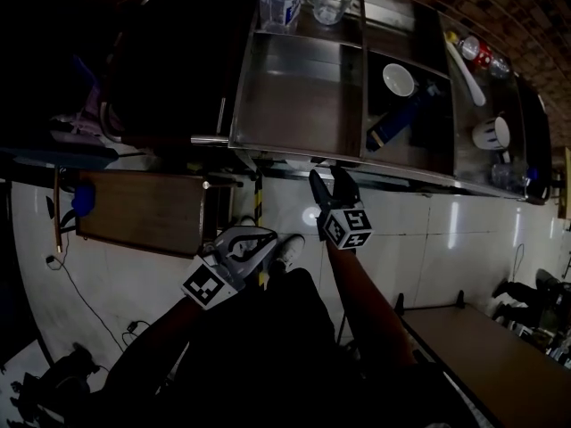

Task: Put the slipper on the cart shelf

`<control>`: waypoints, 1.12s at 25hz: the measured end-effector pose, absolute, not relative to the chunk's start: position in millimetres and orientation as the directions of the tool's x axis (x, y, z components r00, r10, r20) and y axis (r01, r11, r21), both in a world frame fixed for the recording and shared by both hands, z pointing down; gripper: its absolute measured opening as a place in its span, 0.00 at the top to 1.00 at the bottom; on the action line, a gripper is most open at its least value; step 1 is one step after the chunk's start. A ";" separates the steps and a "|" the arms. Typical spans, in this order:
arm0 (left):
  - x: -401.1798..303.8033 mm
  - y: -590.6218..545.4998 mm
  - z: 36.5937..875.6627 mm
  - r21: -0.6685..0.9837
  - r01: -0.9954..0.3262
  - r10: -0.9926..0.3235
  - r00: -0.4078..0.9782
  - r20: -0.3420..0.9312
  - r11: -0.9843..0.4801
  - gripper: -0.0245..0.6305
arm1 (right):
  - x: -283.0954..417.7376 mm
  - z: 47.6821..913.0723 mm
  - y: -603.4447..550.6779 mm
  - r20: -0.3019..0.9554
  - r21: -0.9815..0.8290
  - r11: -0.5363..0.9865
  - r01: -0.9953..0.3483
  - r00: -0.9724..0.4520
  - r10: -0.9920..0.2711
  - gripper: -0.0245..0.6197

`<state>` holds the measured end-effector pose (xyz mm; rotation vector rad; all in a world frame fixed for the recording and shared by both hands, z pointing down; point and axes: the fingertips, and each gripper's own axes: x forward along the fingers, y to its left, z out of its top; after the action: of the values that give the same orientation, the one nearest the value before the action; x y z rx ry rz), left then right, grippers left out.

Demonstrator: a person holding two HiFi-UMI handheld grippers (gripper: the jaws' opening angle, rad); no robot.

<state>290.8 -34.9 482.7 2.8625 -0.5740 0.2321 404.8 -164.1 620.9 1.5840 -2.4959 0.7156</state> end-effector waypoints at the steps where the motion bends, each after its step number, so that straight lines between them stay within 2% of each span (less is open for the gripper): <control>1: 290.5 -33.1 480.9 0.184 -0.403 -0.369 0.909 0.193 -0.896 0.96 | 399.9 612.4 -154.9 0.307 -0.338 0.383 -0.860 -0.485 -0.819 0.61; 5: 289.5 -23.7 471.9 0.191 -0.424 -0.395 0.903 0.172 -0.885 0.96 | 378.7 573.8 -116.0 0.235 -0.328 0.529 -0.782 -0.611 -0.756 0.62; 9: 284.2 -11.3 462.6 0.187 -0.449 -0.420 0.891 0.172 -0.874 0.96 | 352.7 528.8 -73.2 0.192 -0.239 0.674 -0.699 -0.715 -0.673 0.62; 15: 274.1 2.9 442.4 0.163 -0.494 -0.471 0.867 0.162 -0.854 0.96 | 321.1 468.5 -16.5 0.139 -0.134 0.814 -0.565 -0.824 -0.549 0.62; 23: 265.4 19.5 433.4 0.139 -0.547 -0.524 0.834 0.171 -0.826 0.96 | 294.6 449.3 14.1 0.122 -0.203 0.884 -0.421 -0.907 -0.403 0.62; 28: 252.9 25.1 430.7 0.133 -0.573 -0.551 0.817 0.170 -0.809 0.96 | 274.9 450.2 24.5 0.164 -0.150 0.912 -0.382 -0.919 -0.358 0.62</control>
<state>252.9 25.1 430.7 2.8226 -0.8807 0.1831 274.9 24.5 450.2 0.5713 -2.9406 0.2702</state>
